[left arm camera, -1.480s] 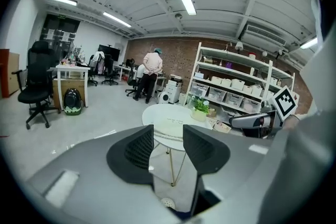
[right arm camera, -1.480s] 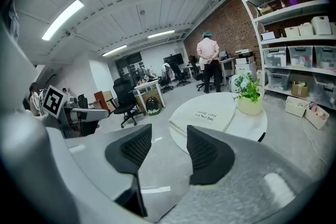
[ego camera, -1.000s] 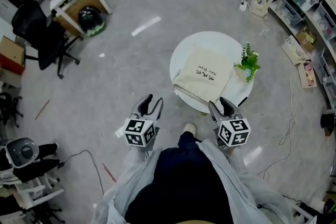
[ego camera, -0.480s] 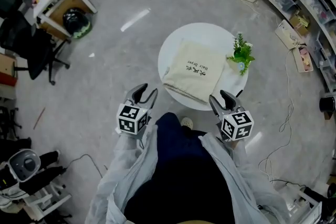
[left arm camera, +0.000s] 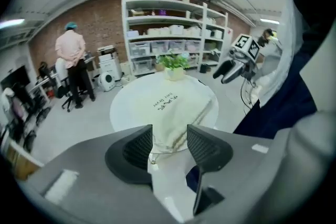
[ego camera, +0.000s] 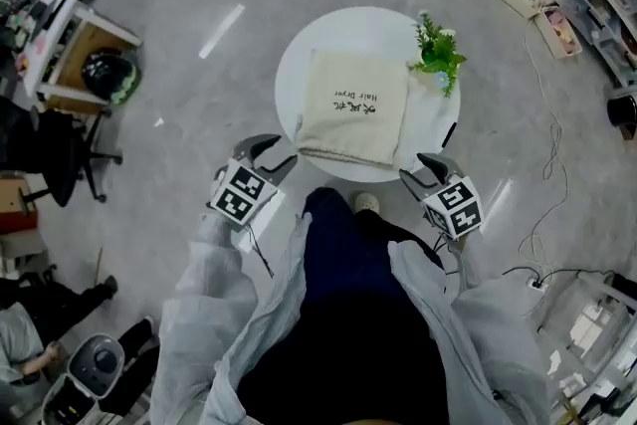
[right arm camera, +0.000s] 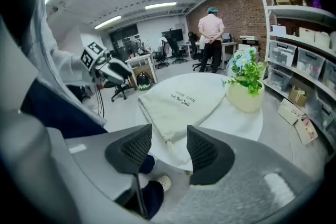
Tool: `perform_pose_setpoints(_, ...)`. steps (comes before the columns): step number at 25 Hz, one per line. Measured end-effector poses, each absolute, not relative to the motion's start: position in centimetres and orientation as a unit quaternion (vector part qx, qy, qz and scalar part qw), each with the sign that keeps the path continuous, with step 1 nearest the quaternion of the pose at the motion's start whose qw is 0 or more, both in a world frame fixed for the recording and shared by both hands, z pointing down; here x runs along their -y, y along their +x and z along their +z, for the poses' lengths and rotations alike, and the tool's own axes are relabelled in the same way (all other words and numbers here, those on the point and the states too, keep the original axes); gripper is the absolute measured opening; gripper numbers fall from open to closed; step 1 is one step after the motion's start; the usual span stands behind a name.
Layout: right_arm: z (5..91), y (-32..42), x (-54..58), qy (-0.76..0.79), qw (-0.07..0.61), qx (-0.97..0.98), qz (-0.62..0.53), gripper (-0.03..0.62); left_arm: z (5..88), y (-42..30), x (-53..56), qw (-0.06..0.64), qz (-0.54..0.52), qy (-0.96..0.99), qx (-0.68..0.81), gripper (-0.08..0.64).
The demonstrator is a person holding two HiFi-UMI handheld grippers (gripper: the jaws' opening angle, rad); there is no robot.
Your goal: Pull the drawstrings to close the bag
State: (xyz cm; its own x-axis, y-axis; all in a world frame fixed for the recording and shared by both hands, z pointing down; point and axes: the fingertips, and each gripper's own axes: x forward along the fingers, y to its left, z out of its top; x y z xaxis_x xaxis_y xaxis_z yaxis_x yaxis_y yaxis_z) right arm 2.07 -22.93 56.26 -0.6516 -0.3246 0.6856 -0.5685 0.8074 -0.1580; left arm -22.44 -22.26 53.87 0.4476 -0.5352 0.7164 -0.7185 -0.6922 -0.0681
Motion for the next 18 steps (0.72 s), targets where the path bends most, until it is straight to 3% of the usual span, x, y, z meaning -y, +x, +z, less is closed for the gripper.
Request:
perform_pose_setpoints(9,59.8,2.0,20.7,0.227,0.456,0.846,0.16,0.187,59.1,-23.4,22.7,-0.01,0.553,0.824,0.124,0.242)
perform_pose_setpoints(14,60.7,1.9,20.8,0.218,0.501,0.826,0.143,0.189,62.4,-23.5,22.5,-0.097,0.599,0.794,0.037,0.265)
perform_pose_setpoints(18,61.3,1.4,20.9,0.213,0.513,0.82,0.138,0.189,64.0,-23.3,22.9,-0.123,0.606,0.786,0.019,0.264)
